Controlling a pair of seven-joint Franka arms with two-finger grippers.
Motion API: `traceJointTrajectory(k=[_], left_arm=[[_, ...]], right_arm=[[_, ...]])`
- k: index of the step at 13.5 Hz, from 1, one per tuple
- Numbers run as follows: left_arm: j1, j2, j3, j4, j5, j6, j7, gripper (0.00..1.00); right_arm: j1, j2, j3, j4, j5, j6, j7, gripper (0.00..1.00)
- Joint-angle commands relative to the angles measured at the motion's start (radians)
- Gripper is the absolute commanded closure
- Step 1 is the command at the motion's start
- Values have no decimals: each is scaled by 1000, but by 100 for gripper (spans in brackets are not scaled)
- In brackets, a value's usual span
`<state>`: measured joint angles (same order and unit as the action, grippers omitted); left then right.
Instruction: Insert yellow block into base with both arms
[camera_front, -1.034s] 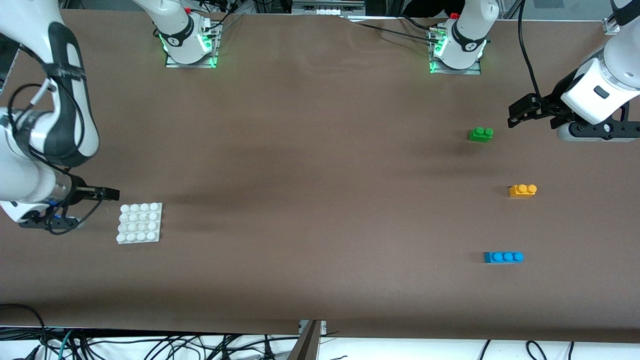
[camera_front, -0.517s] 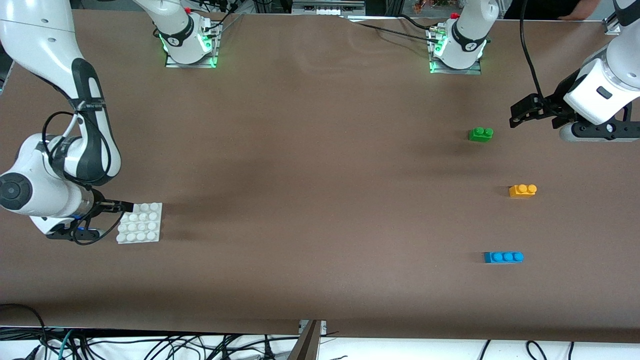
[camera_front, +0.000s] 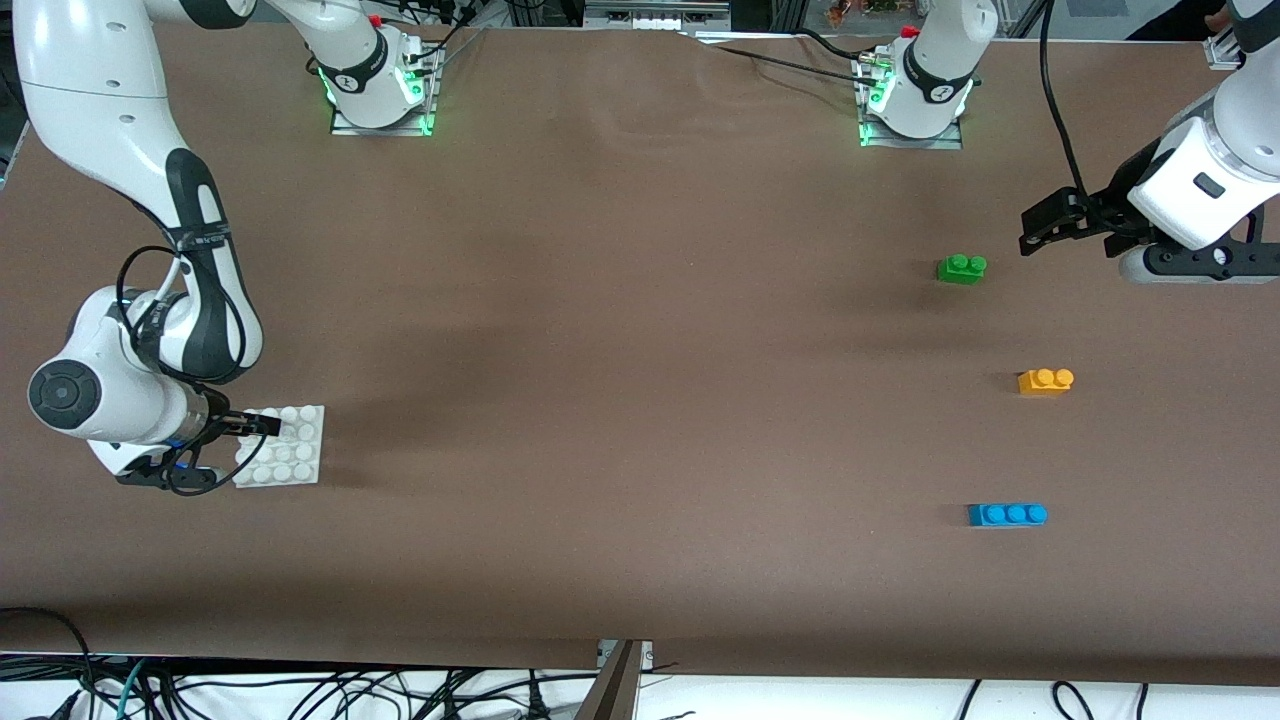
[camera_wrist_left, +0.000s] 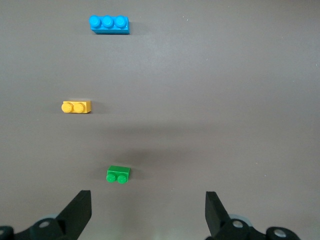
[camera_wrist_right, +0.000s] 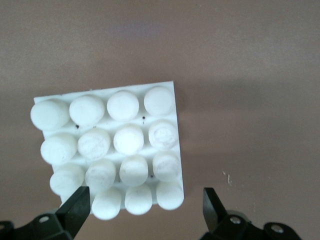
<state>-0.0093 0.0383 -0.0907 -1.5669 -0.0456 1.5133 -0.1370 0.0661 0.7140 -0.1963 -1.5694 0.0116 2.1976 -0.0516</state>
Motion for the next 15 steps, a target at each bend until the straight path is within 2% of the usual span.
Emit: traceJointTrajectory(k=[1, 15], left_arm=[[0, 2, 0, 11, 18, -13, 2, 0], [11, 3, -1, 11, 18, -19, 4, 0]], right_arm=[[-6, 13, 6, -6, 27, 39, 6, 0], [4, 54, 11, -7, 41, 105, -2, 0]])
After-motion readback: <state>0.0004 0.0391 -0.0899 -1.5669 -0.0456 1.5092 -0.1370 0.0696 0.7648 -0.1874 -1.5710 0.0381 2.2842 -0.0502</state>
